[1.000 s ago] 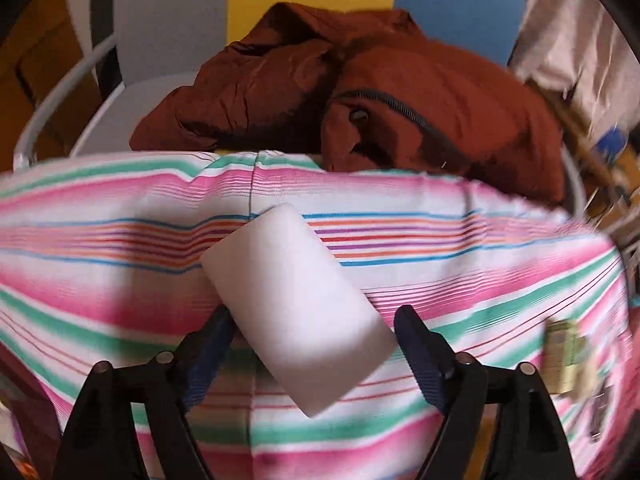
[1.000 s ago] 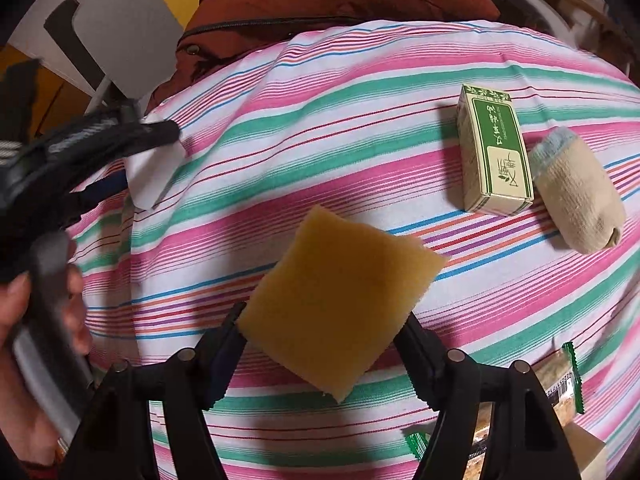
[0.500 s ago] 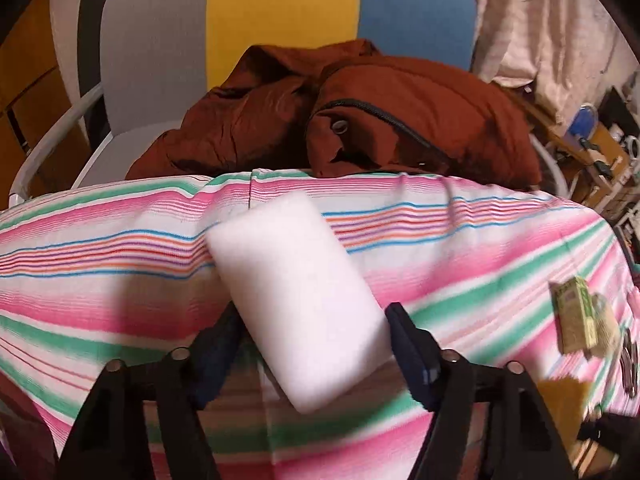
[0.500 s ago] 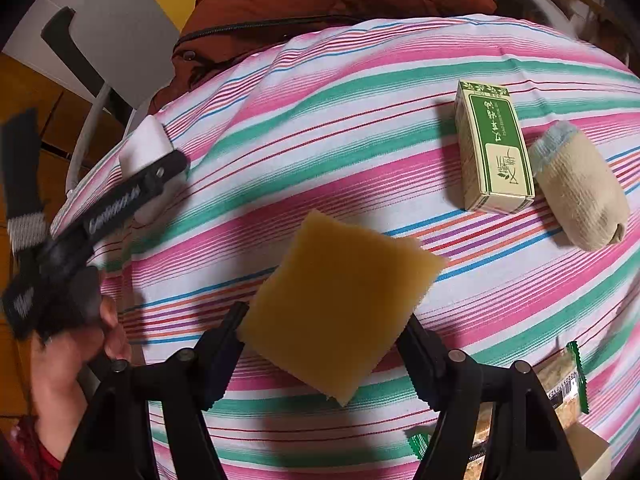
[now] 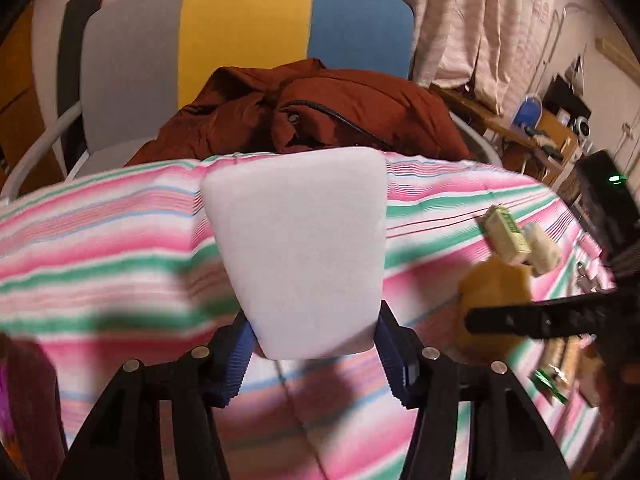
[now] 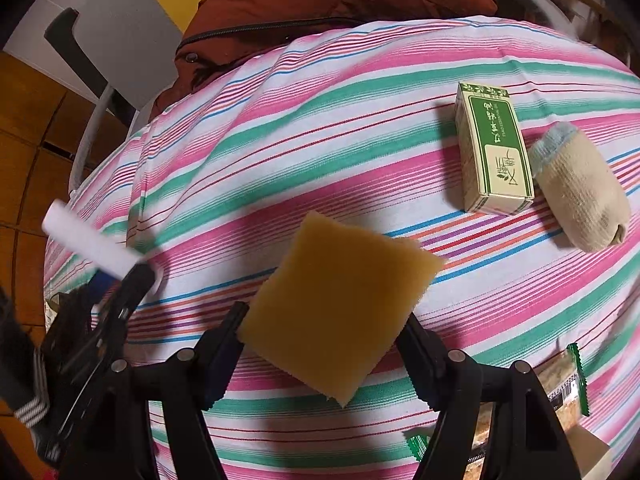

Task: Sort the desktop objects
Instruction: 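Carry the white foam block and yellow sponge over the gold tray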

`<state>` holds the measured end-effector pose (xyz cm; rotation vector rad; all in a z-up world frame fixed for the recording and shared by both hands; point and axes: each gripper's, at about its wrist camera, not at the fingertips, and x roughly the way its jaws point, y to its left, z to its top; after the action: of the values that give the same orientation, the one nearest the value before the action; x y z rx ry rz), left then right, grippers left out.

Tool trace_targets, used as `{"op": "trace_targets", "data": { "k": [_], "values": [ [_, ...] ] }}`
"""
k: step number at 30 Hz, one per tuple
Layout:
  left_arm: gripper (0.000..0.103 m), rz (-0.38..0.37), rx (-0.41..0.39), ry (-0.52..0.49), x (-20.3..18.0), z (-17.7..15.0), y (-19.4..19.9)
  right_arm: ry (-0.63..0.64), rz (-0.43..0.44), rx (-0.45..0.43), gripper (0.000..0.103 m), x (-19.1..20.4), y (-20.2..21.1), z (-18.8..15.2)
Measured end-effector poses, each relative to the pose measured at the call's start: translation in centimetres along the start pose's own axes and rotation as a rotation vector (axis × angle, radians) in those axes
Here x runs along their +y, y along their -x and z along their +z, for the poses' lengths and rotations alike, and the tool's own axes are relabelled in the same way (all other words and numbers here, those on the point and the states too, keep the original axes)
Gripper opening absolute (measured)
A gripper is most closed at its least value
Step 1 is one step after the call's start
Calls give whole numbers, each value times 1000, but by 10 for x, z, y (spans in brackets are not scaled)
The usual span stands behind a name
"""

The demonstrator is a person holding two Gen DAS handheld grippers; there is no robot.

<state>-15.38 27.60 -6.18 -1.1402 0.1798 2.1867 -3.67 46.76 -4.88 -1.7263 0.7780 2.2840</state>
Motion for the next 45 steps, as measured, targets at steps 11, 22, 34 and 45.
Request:
{"op": "trace_targets", "data": {
  "k": [11, 22, 34, 45],
  "values": [
    [57, -99, 14, 166, 32, -51, 53, 56, 19, -16, 70, 14, 0, -5],
    [57, -177, -35, 181, 32, -107, 114, 135, 65, -39, 68, 38, 0, -15],
    [57, -217, -91, 198, 66, -150, 181, 251, 14, -134, 68, 71, 10, -31],
    [57, -178, -69, 262, 119, -175, 210, 386, 130, -125, 68, 145, 37, -61]
  ]
}}
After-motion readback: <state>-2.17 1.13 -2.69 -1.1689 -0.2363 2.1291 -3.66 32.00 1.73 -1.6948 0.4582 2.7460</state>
